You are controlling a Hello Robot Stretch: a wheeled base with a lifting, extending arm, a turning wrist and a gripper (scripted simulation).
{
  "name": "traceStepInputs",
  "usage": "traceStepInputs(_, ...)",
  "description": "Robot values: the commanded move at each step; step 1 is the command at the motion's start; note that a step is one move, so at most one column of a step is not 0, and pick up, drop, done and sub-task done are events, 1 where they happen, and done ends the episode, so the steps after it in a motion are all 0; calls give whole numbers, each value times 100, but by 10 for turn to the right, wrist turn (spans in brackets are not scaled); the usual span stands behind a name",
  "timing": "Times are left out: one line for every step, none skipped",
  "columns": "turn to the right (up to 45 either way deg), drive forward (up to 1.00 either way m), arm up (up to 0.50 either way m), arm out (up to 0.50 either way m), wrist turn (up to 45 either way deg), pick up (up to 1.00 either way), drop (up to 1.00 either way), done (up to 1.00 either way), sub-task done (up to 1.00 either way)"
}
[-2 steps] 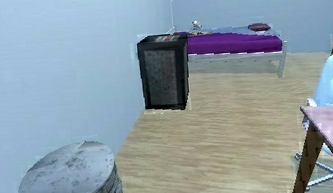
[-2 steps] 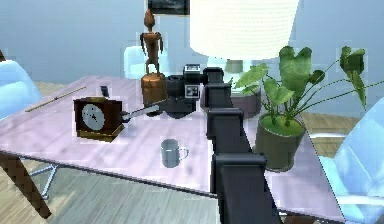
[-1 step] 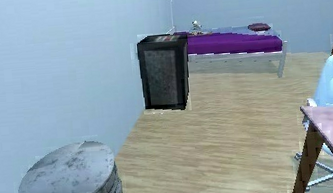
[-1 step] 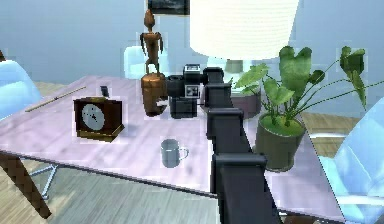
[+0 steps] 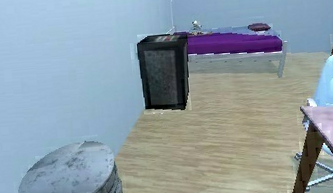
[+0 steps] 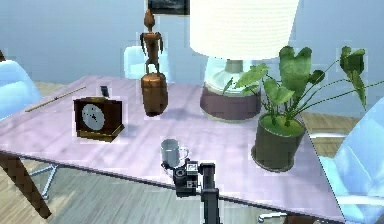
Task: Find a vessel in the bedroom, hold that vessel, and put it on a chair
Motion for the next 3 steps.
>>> traceStepInputs(0,0,0,0,0,100,0,0,0)
traceStepInputs(0,0,10,0,0,0,0,0,0)
traceStepInputs(0,0,22,0,0,0,0,0,0)
